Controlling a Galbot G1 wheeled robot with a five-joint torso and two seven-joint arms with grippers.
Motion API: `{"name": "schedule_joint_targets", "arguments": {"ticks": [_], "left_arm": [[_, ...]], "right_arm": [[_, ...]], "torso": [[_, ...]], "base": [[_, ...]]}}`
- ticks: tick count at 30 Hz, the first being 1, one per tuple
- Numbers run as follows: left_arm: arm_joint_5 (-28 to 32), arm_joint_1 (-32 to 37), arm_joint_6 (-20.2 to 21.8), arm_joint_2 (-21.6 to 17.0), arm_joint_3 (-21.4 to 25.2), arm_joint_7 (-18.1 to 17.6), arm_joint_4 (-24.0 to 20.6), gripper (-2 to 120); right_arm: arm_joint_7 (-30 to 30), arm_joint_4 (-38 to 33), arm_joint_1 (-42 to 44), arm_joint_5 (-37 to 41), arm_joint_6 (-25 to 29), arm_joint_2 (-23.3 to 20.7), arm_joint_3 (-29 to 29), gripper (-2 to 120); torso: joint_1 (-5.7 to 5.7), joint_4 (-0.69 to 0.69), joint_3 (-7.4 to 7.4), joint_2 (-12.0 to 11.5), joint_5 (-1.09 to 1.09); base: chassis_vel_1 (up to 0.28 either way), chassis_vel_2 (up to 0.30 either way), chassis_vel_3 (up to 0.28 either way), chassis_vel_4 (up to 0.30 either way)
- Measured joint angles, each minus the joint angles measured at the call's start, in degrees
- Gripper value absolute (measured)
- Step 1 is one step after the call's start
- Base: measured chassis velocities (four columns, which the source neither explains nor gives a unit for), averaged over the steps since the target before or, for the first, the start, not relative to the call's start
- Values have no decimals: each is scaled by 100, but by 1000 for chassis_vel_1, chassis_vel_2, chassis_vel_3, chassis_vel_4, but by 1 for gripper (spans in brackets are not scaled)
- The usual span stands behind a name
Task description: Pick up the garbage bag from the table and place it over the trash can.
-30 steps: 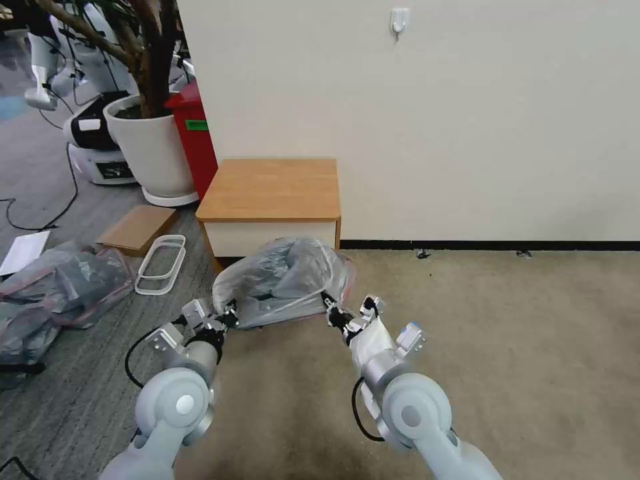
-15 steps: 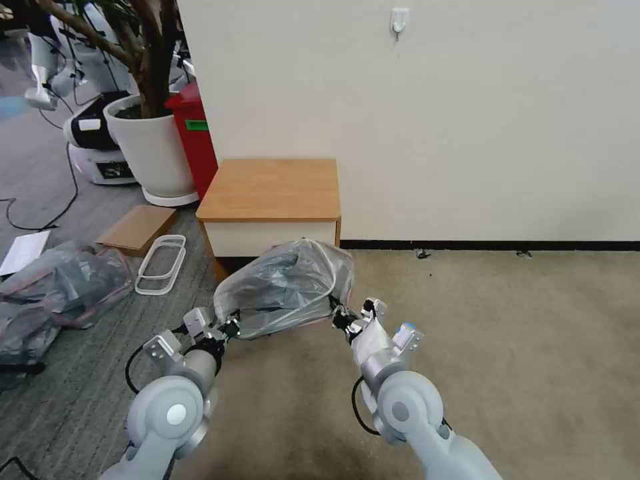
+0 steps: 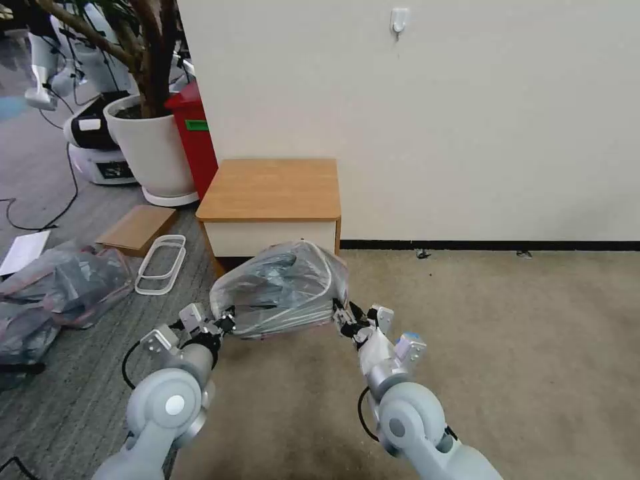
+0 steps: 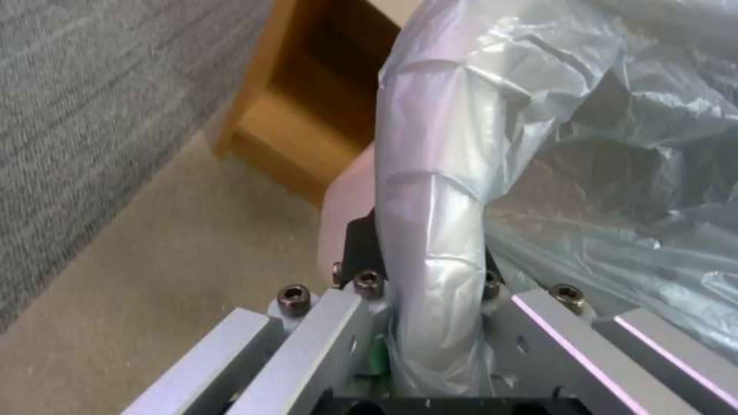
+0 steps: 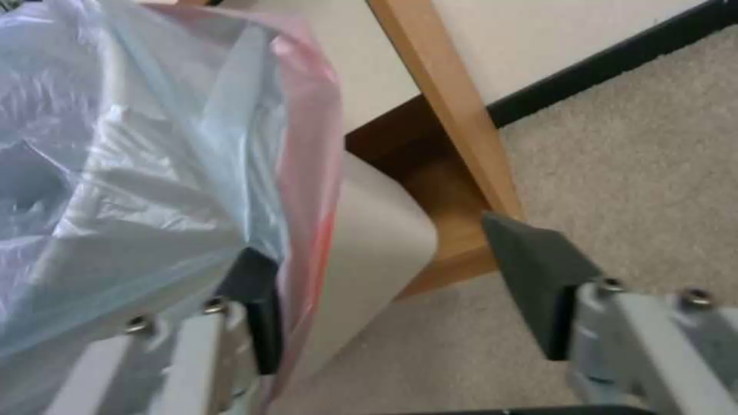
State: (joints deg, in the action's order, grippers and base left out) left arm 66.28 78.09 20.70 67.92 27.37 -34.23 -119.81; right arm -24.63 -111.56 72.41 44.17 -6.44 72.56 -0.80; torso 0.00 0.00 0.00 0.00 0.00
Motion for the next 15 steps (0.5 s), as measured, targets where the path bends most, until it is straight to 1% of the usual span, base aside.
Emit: {"name": "schedule_joint_targets", "arguments": {"ticks": [1,4,5,6,9,12,15], "left_arm": [[0,0,0,0,0,0,0,5],[19,-28,-28,-27,5,2,21,5],[19,-29,-31,-24,5,2,23,5],[19,-29,-31,-24,5,2,23,5],[23,-44,-32,-12,-5,7,78,5],[20,-78,-34,-31,-5,9,137,5],[20,-113,-38,-52,-7,13,171,5]], "right_arm": [[0,0,0,0,0,0,0,66],[1,-56,31,-36,67,-19,13,80],[14,-76,34,-41,102,-9,29,82],[14,-76,34,-41,102,-9,29,82],[172,-186,57,-22,196,15,53,96],[308,-259,80,0,250,-5,61,100],[432,-302,92,22,318,-33,65,100]], "torso": [[0,0,0,0,0],[0,0,0,0,0],[0,0,0,0,0],[0,0,0,0,0],[0,0,0,0,-1],[0,1,0,0,0],[0,0,0,0,0]], "base": [[0,0,0,0],[0,0,0,0],[0,0,0,0],[0,0,0,0],[0,0,0,0],[0,0,0,0],[0,0,0,0]]}}
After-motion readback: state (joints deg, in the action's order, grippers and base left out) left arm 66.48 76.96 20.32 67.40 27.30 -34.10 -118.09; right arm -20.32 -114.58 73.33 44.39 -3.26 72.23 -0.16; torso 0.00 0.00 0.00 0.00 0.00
